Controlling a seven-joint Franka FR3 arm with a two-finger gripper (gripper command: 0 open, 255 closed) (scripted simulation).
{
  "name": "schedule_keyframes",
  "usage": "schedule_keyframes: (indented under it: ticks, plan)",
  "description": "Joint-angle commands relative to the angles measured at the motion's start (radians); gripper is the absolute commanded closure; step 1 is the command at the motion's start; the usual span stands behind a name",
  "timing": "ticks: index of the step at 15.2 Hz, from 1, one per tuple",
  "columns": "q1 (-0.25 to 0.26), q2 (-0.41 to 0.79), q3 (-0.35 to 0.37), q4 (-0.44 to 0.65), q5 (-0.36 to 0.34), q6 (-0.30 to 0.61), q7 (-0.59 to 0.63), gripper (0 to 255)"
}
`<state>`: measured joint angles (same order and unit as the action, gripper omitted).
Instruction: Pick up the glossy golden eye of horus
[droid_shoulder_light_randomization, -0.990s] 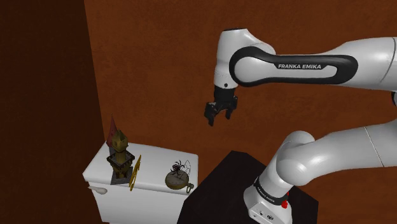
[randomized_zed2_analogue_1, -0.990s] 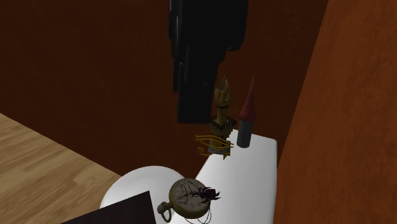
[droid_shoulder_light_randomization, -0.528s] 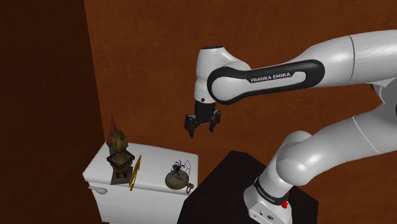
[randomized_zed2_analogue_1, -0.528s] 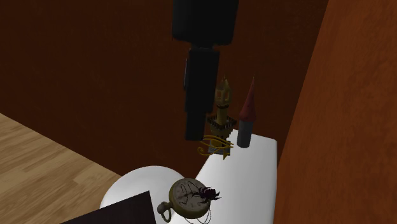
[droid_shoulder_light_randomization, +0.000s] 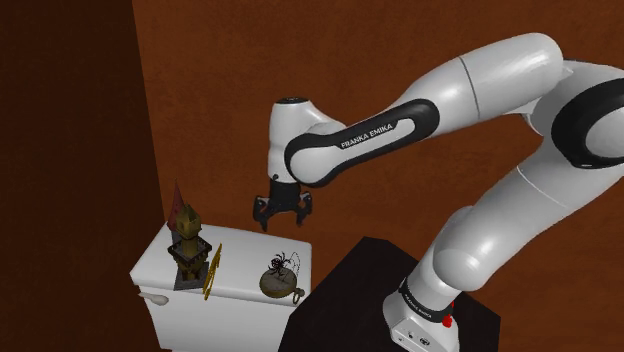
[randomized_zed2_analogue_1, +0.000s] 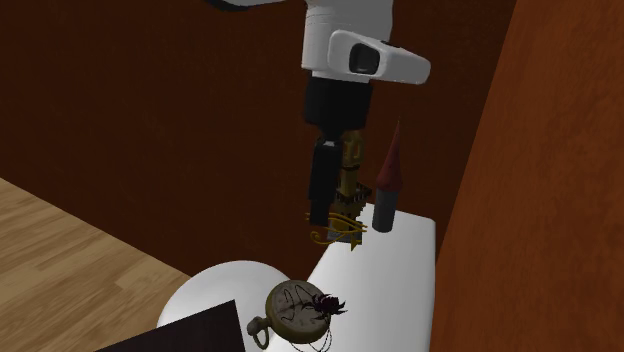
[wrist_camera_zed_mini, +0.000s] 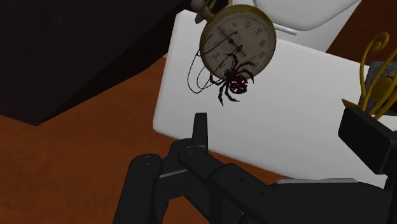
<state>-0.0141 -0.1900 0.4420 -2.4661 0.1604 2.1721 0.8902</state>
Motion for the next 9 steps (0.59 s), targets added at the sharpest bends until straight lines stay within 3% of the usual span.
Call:
schedule_keyframes:
  ticks: [1,9]
  plan:
    - [-0.005,0.091,0.025,0.035,-0.022,0.061,0.079,0]
    - [0.034,0.439,0.022,0.239,-0.181,0.211,0.381,0]
